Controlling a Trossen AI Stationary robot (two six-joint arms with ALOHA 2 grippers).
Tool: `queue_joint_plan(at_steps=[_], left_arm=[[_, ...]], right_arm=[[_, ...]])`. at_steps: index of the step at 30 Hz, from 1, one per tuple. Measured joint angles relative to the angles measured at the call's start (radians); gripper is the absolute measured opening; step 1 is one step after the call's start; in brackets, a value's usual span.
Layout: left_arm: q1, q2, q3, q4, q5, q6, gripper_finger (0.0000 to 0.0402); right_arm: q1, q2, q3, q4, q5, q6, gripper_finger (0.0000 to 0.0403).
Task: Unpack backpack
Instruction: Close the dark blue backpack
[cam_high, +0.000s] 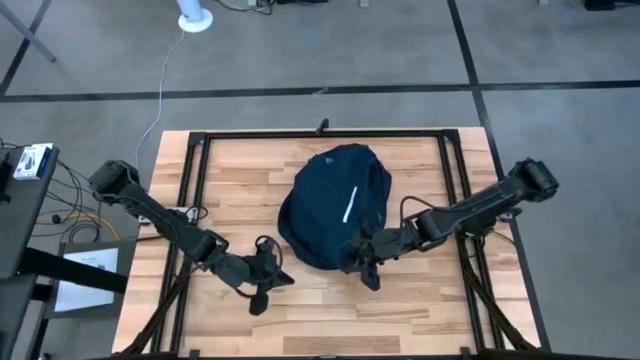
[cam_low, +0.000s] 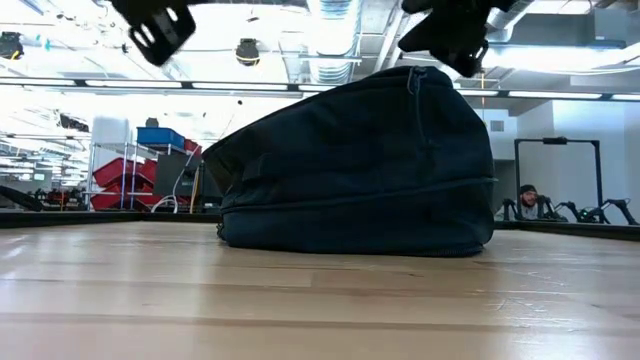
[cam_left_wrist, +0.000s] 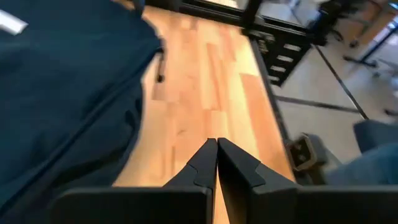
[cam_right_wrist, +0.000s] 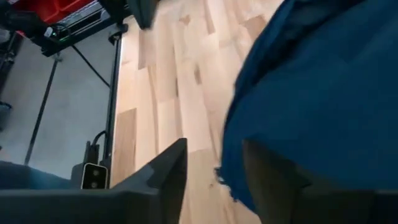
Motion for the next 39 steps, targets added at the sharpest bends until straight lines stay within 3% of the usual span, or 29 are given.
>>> queue_joint_plan(at_steps=[5, 9, 13, 17, 21, 26, 33, 39], left_arm=[[0.047, 0.086, 0.0, 0.19, 0.001, 0.038, 0.0008], [0.089, 0.178, 0.013, 0.337, 0.001, 0.044, 0.0045], [0.127, 0.264, 0.077, 0.3, 0.022, -0.068, 0.0095], [0.143, 0.34, 0.15, 0.309, 0.145, -0.103, 0.0123], [0.141, 0.416, 0.229, 0.299, 0.179, -0.104, 0.0125], [0.18, 0.516, 0.298, 0.264, 0.174, -0.229, 0.0122], [0.198, 0.575, 0.382, 0.112, 0.032, -0.338, 0.0121], [0.211, 0.575, 0.388, 0.231, 0.001, -0.328, 0.0121]], right_arm=[[-0.006, -0.046, 0.036, -0.036, -0.064, -0.105, 0.0191], [-0.001, -0.107, 0.047, -0.13, -0.073, -0.196, 0.0218], [-0.001, -0.147, 0.047, -0.273, -0.072, -0.203, 0.023], [-0.004, -0.154, 0.047, -0.371, -0.07, -0.224, 0.0228], [-0.002, -0.14, 0.046, -0.382, -0.069, -0.28, 0.0221], [0.021, -0.132, 0.046, -0.381, -0.025, -0.395, 0.0212], [0.047, -0.133, 0.046, -0.403, -0.009, -0.499, 0.0201], [0.057, -0.133, 0.044, -0.411, -0.01, -0.519, 0.0194]])
